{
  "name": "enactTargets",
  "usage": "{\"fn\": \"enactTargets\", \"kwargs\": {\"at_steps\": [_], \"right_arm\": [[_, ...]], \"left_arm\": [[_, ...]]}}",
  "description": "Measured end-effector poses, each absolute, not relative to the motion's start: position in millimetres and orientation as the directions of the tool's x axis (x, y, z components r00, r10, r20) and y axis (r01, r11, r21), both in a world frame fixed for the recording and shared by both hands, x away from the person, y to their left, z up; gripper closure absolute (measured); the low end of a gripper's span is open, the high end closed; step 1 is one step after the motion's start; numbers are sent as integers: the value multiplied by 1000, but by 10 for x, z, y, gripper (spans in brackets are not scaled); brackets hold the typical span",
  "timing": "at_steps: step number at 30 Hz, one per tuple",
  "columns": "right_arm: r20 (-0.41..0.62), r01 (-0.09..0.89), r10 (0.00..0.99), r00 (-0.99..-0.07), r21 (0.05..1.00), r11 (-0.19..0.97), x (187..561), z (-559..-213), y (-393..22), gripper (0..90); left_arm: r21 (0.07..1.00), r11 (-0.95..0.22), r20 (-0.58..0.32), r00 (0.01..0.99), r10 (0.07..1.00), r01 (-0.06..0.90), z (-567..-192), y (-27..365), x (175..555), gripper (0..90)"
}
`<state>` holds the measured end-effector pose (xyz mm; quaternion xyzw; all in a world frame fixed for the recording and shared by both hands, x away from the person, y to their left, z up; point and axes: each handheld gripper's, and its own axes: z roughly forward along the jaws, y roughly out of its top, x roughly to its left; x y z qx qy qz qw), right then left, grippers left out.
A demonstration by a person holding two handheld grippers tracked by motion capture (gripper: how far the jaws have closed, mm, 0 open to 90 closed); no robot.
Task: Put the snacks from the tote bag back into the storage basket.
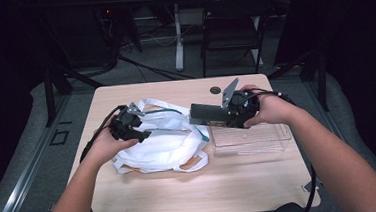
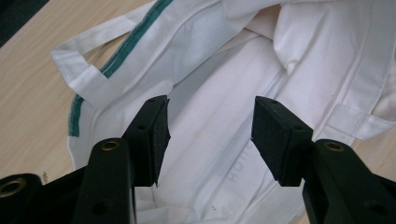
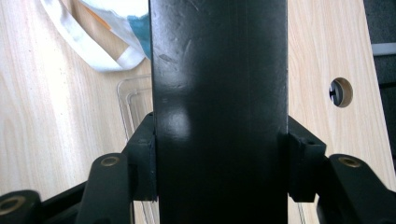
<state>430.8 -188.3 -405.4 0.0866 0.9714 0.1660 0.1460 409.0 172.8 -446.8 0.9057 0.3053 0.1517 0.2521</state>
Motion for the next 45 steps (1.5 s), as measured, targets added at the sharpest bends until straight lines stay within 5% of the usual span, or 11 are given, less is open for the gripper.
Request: {"fn": "enactTargets", "kwargs": {"at_steps": [12, 20, 45], "right_arm": [[-265, 136, 232, -936, 334, 933, 4329, -4025, -2024, 417], [-265, 144, 232, -936, 313, 939, 4349, -4095, -2090, 417], [-287, 157, 242, -927, 289, 944, 4458, -4226, -2310, 418]], "left_arm": [[594, -636, 130, 721, 681, 493, -4647, 1758, 3975, 446], [628, -584, 42, 727, 685, 514, -4753, 1768, 3919, 451], [647, -575, 102, 690, 717, 501, -4770, 1920, 3768, 431]]}}
